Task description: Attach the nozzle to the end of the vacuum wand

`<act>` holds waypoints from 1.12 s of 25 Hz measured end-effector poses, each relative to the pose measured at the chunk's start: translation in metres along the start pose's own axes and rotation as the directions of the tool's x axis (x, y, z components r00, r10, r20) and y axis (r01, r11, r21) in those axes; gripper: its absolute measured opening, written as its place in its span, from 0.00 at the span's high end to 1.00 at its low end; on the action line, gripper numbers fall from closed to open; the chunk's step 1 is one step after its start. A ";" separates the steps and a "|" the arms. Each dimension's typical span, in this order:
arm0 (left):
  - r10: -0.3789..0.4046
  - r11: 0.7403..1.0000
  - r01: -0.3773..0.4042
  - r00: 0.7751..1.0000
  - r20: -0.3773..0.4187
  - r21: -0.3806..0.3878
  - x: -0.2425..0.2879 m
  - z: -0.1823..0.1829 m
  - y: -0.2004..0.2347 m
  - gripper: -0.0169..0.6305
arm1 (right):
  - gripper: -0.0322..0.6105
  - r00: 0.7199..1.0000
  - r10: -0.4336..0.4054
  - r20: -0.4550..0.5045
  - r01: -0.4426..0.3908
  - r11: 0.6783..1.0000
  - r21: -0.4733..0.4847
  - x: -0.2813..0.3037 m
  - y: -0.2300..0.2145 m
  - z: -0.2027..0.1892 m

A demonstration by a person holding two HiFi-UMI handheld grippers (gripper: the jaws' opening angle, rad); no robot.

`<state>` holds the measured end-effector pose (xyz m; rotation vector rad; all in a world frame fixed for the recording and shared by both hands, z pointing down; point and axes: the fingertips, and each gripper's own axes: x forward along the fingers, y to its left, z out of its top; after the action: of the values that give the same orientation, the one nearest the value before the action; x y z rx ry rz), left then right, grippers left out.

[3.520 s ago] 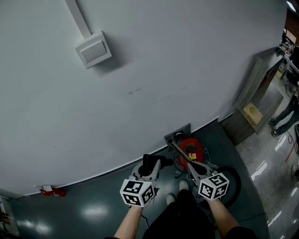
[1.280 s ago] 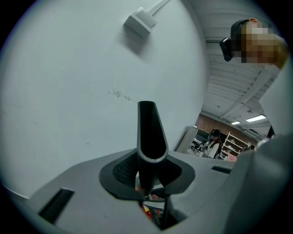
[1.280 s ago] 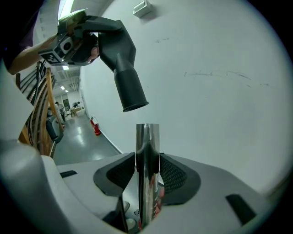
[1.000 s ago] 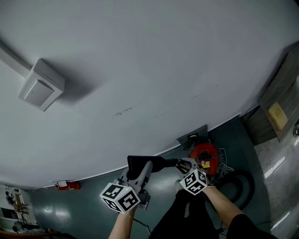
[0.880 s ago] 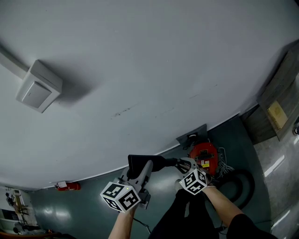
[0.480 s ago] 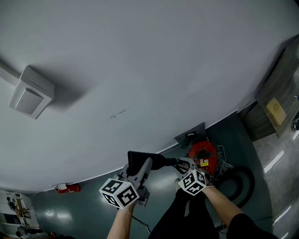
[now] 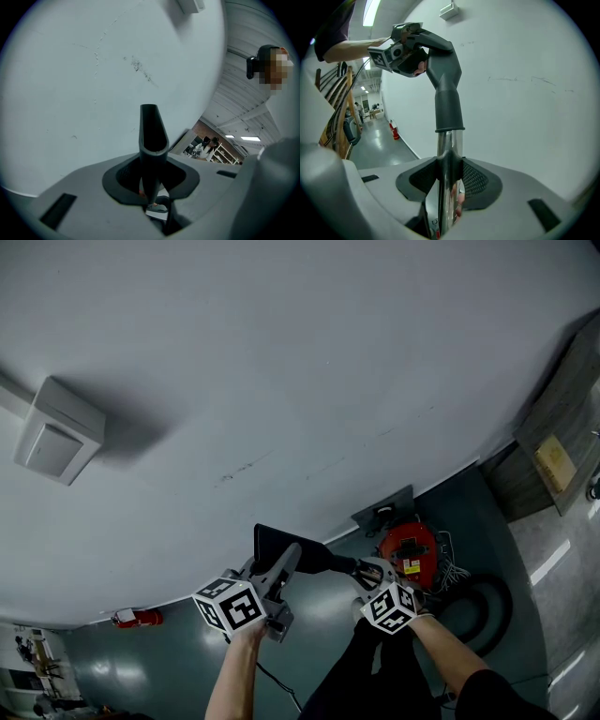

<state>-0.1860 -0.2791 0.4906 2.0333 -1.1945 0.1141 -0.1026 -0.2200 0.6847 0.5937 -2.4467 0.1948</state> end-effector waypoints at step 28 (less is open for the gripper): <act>-0.019 1.000 0.019 1.000 0.025 -0.001 0.013 -0.004 0.007 0.84 | 0.70 1.000 -0.013 -0.015 0.013 1.000 0.009 0.005 0.002 -0.003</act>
<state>-0.1832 -0.2876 0.5024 2.0496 -1.1903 0.0785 -0.1057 -0.2195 0.6903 0.6093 -2.4278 0.2048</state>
